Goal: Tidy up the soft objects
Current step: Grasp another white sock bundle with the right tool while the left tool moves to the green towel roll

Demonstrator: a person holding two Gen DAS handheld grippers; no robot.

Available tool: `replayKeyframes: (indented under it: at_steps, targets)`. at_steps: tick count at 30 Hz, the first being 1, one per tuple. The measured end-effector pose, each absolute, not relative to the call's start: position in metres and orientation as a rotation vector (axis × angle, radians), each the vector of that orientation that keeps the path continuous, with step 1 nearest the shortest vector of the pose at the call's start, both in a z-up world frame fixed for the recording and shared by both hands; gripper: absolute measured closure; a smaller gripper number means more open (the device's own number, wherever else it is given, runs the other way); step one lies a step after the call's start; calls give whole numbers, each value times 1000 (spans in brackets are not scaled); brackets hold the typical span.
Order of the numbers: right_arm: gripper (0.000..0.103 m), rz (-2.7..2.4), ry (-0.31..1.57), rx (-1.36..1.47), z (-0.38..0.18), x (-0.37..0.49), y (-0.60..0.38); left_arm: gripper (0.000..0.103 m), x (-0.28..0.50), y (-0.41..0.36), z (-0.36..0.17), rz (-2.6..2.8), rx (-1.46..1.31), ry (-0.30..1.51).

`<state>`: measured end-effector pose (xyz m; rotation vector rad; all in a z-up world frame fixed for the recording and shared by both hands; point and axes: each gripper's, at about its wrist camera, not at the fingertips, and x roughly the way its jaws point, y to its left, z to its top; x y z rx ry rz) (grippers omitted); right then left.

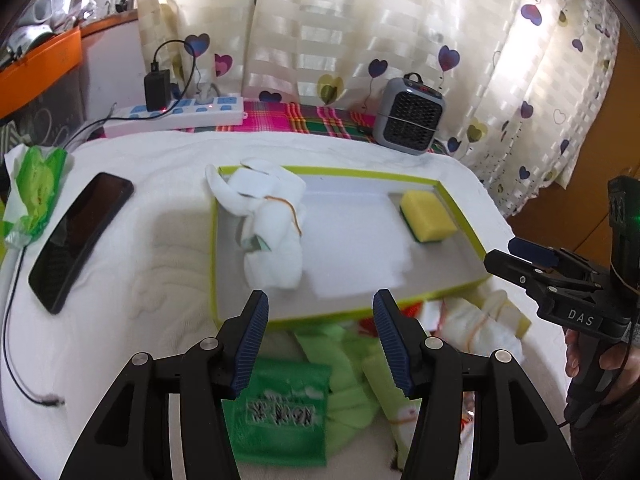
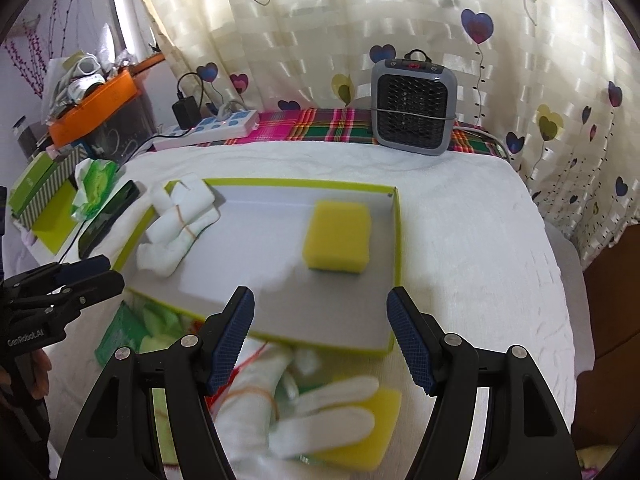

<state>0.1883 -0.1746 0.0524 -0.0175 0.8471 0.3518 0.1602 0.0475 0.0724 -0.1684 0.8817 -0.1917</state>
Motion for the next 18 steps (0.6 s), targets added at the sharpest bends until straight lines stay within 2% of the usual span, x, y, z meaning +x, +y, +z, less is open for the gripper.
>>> replayKeyframes:
  at_steps: [18]
  targets:
    - [34, 407, 787, -27, 42, 126, -178, 49, 114, 33, 56, -242, -216, 921]
